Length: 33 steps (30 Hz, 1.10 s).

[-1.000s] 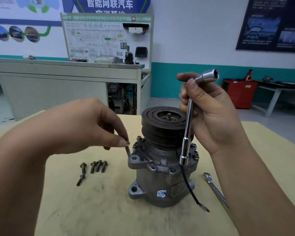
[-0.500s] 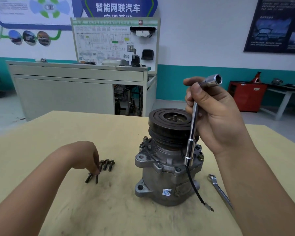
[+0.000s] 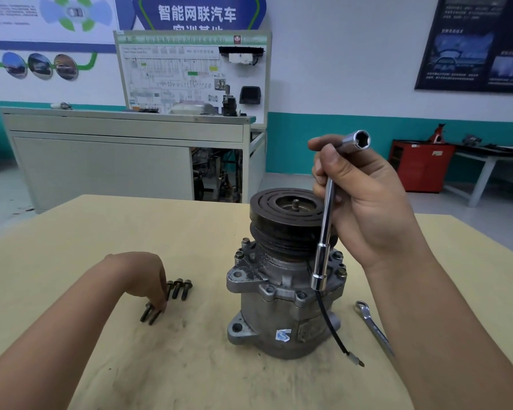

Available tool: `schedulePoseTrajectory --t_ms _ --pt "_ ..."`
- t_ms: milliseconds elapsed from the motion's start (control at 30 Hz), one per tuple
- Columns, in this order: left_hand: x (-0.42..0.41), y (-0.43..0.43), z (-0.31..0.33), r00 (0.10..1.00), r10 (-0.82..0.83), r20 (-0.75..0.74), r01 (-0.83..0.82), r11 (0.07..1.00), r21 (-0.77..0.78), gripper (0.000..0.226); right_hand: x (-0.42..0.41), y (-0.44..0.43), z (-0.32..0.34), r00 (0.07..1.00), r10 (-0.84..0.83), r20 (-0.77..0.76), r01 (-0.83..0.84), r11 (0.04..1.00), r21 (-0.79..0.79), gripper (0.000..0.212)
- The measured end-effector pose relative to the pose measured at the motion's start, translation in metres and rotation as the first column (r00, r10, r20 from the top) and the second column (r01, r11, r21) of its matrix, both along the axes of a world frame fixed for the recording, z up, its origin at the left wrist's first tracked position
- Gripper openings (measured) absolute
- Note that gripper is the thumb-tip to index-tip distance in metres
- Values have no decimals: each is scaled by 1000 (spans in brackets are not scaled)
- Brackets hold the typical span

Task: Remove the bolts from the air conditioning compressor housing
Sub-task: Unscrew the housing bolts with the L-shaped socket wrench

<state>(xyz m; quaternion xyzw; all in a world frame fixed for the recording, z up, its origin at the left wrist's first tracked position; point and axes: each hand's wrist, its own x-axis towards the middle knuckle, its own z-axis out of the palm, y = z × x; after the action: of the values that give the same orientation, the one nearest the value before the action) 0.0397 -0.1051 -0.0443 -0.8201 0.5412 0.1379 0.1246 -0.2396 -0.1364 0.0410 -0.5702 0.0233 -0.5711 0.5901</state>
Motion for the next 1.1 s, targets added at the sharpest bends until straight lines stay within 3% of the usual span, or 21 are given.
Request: schedulePoseTrajectory --t_ms 233,333,433,533,600,700,833,933,1100 --pt "-1 4 0 1000 -5 -23 4 999 -42 18 0 2 1 1000 -17 -18 17 1000 -2 15" --pt "-14 11 10 992 -36 -119 8 974 -226 19 0 4 2 1000 -18 -14 18 1000 13 15" --pt "-48 23 19 935 -125 -332 -97 811 -578 30 1 6 3 999 -26 -22 27 999 17 16" --pt "-97 44 19 888 -238 -393 -167 631 -758 71 2 8 4 998 -36 -49 36 999 -1 16" --pt "-119 54 15 919 -265 -292 -70 619 -783 98 1 9 5 996 -65 -61 63 997 -38 14" --pt "-131 56 10 952 -264 -156 60 660 -749 111 -7 9 9 993 -110 -43 104 987 -119 11" --pt "-133 51 10 969 -215 -119 64 686 -724 106 -19 7 15 986 -168 -20 162 974 -158 9" --pt "-131 49 13 959 -215 -184 17 691 -722 93 -21 4 15 957 -289 -29 283 950 -129 7" --pt "-120 44 16 912 -283 -297 -17 697 -717 81 -23 -1 14 917 -391 -77 389 920 -47 22"
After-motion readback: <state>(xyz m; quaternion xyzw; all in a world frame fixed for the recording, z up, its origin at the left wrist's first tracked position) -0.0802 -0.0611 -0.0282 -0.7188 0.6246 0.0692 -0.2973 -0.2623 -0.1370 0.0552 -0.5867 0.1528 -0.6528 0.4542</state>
